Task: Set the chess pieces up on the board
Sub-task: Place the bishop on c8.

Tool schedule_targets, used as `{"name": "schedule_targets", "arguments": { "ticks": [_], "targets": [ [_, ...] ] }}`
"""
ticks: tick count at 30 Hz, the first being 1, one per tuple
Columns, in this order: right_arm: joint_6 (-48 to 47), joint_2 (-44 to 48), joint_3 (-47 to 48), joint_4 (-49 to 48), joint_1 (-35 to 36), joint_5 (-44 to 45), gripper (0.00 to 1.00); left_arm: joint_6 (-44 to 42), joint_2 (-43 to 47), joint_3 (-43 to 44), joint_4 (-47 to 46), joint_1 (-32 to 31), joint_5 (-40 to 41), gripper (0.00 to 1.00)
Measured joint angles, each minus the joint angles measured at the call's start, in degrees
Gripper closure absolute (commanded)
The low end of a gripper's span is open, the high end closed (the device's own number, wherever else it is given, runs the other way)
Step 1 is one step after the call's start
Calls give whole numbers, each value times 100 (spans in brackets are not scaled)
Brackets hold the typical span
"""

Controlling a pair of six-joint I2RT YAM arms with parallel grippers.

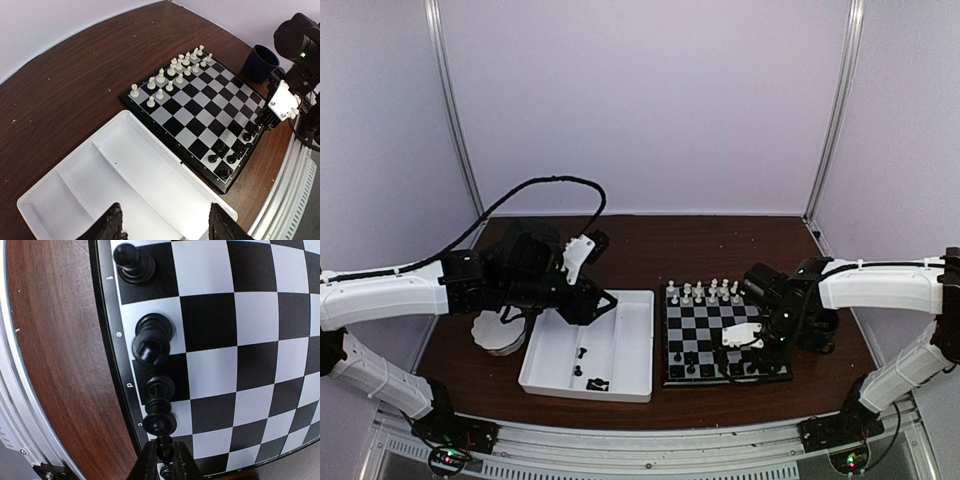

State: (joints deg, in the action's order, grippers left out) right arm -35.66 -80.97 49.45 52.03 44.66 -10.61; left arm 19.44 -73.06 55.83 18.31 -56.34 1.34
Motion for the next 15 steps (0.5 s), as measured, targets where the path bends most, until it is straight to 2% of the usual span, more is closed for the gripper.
{"name": "schedule_targets", "arguments": {
  "ticks": [6, 12, 15],
  "targets": [
    [0, 0, 0, 0, 0, -2, 85, 17, 0, 0, 0, 0, 0, 41],
    [13, 20, 0, 26, 0, -24, 69, 31, 0, 0, 7, 0, 7, 41],
    [4, 227, 59, 190, -2, -66, 65, 66, -4, 9, 175, 0, 74, 43]
  ]
}}
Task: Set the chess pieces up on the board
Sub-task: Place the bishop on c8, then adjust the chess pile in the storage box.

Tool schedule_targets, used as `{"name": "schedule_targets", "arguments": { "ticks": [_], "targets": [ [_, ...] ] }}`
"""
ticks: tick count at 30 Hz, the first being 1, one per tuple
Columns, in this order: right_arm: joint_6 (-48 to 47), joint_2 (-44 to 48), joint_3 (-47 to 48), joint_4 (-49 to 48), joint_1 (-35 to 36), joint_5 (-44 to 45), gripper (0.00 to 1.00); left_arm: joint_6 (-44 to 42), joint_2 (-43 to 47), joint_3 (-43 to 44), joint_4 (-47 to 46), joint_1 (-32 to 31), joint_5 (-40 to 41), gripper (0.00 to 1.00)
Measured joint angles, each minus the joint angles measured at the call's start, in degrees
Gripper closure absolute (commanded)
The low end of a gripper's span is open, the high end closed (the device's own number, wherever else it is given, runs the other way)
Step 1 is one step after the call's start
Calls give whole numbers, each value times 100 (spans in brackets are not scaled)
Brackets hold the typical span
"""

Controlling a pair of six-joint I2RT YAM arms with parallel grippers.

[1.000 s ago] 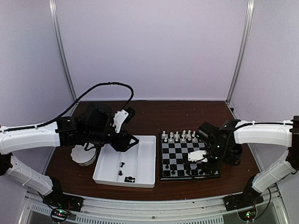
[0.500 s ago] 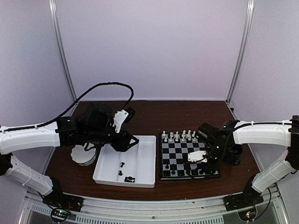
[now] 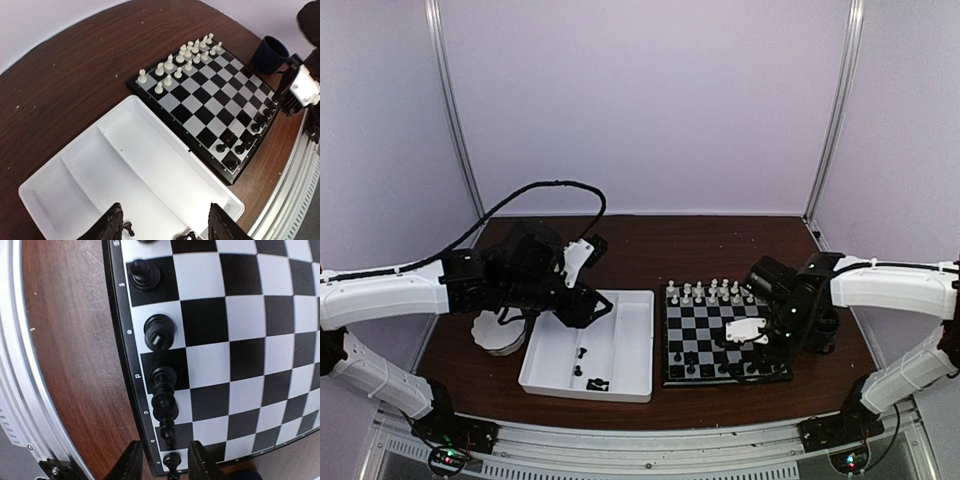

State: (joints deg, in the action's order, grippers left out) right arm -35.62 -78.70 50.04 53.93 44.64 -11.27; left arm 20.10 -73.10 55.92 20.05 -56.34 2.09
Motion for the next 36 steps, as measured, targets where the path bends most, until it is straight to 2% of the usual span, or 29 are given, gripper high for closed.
{"name": "schedule_targets", "arguments": {
  "ticks": [8, 14, 20, 27, 36],
  "targets": [
    [127, 1198, 588, 221, -326, -216, 63, 610, -776, 831, 1641, 4, 343, 57],
    [302, 1530, 251, -63, -846, -389, 62, 1067, -1342, 944, 2371, 4, 173, 62],
    [374, 1714, 122, -205, -1113, -527, 60, 1115, -2092, 1582, 3014, 4, -7, 62],
    [389, 1808, 98, -249, -1163, -627, 60, 1650, -2173, 1519, 3215, -55, -455, 55],
    [391, 1759, 98, -282, -1165, -675, 60, 2726, -2184, 769, 2898, -291, -796, 55]
  ]
}}
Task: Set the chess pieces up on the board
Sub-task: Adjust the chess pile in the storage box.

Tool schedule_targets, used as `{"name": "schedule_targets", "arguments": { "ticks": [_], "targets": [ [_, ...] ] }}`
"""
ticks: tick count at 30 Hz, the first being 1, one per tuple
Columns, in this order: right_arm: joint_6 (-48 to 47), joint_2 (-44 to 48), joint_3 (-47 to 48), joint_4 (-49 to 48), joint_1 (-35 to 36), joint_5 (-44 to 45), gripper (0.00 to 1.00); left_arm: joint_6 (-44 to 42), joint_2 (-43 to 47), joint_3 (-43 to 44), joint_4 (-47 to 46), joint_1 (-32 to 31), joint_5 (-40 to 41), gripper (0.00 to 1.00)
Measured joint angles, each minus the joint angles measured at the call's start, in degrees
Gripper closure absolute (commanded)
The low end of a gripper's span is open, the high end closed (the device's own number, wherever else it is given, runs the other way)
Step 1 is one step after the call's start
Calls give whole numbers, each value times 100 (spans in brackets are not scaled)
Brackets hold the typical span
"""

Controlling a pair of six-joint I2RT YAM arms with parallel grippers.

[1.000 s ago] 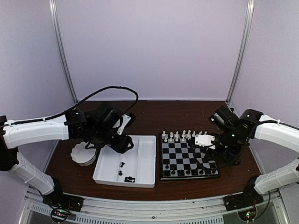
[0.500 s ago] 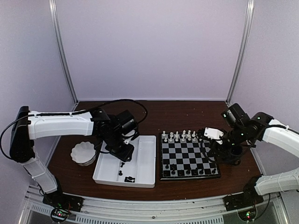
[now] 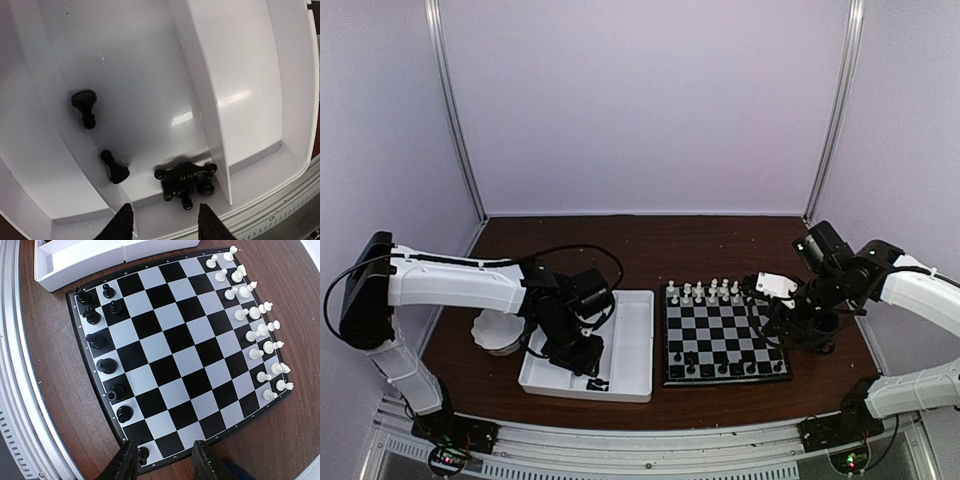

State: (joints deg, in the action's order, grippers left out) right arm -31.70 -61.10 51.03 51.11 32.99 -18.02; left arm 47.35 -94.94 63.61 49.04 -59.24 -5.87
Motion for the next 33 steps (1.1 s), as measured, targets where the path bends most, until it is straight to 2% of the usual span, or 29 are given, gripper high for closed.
{"name": "schedule_targets", "arguments": {
  "ticks": [7, 21, 25, 30, 33],
  "targets": [
    [0, -33, -2, -2, -2, 0, 60, 374, -164, -79, -505, 0, -155, 57],
    [0, -72, -4, -7, -2, -2, 61, 671, -732, 22, -660, -2, -361, 81],
    [0, -74, -4, -15, -4, -4, 61, 511, -1025, 271, -557, -7, -433, 83],
    [-2, -74, -7, -22, -4, -2, 61, -4, -1366, 874, -37, 44, -61, 85],
    [0, -74, -7, -26, -33, -2, 61, -328, -1366, 1145, 212, 188, 140, 83]
  ]
}}
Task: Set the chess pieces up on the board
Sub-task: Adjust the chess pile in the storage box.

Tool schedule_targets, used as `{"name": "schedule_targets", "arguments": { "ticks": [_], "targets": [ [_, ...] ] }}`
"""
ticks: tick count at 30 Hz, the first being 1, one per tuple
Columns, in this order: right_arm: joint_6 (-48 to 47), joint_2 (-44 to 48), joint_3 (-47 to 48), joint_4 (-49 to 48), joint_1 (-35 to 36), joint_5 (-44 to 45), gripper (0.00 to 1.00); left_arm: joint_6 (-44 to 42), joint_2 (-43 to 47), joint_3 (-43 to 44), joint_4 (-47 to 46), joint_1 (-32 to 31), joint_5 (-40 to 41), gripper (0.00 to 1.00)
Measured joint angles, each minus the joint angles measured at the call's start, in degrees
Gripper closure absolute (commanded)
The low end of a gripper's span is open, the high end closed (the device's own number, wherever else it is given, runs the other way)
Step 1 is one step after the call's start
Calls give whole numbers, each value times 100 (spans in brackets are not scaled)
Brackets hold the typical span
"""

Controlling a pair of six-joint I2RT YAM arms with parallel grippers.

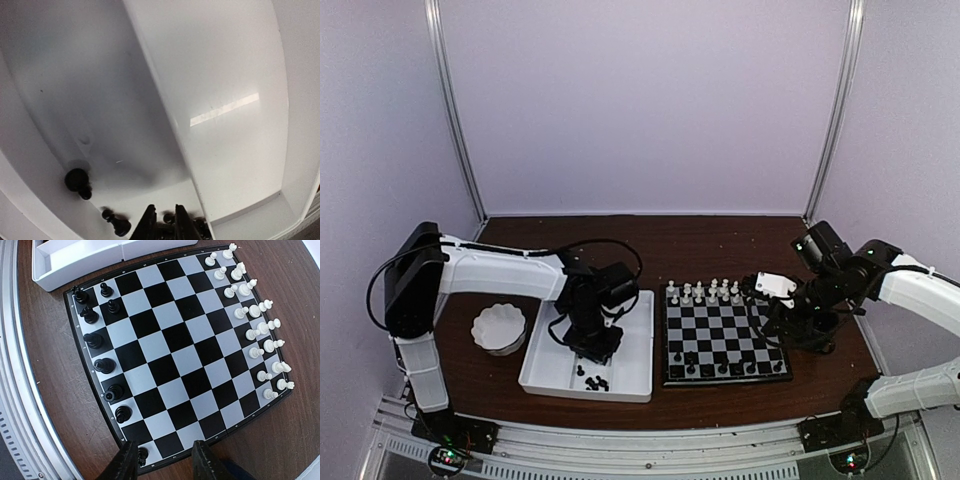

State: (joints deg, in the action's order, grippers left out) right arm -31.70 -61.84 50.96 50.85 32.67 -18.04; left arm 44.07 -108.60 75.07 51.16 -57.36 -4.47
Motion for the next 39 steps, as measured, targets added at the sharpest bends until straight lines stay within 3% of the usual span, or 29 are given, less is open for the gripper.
{"name": "schedule_targets", "arguments": {
  "ticks": [8, 13, 27, 39],
  "targets": [
    [0, 0, 0, -7, -63, -4, 61, -1473, 341, 256, 205, 186, -13, 58],
    [-2, -35, 0, -7, -68, -17, 60, -2107, 564, 142, 341, 177, -127, 57],
    [-2, -72, -2, -9, -94, -39, 60, 162, 1016, -1067, -81, 144, -505, 61],
    [-4, -74, -2, -9, -94, -107, 60, 728, 769, -1163, -732, -13, -739, 64]
  ]
}}
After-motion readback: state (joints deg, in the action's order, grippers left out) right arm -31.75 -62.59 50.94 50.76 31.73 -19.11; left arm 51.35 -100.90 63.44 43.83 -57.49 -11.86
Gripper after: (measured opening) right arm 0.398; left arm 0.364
